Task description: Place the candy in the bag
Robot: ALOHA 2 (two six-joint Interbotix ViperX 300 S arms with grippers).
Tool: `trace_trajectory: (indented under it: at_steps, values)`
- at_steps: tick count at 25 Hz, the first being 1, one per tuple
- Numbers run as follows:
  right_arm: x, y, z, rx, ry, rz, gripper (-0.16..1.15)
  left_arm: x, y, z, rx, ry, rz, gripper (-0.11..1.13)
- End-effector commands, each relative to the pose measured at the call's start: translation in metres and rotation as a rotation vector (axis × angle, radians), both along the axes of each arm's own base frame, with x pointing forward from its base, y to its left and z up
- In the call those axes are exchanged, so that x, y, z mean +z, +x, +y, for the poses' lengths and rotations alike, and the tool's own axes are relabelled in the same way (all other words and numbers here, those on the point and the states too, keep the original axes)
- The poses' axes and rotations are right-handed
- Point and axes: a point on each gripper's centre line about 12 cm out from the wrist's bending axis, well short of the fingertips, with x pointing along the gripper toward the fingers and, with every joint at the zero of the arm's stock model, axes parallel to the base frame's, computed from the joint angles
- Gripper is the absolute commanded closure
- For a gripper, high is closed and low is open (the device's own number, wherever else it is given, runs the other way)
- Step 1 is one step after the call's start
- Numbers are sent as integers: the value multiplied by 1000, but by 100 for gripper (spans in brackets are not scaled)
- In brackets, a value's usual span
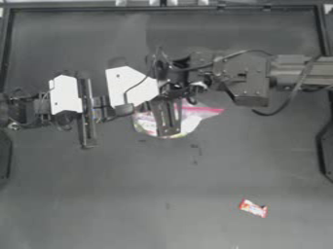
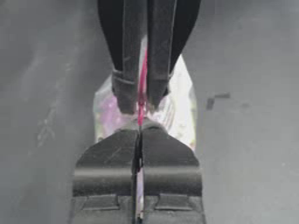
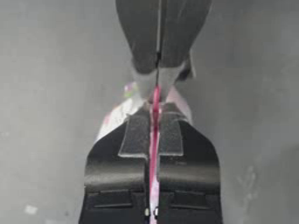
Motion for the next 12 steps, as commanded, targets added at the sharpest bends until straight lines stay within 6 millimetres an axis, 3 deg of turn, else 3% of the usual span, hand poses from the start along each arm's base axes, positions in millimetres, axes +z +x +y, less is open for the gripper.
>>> trace_trajectory:
  at_steps: [1,12]
  values:
    - [20,-12,-7,-20,-11,-32,95,18,-1,1,6,15,-56,98]
    - [13,-30,-16,-66,-3,-27,95,16,-2,1,6,13,-47,98]
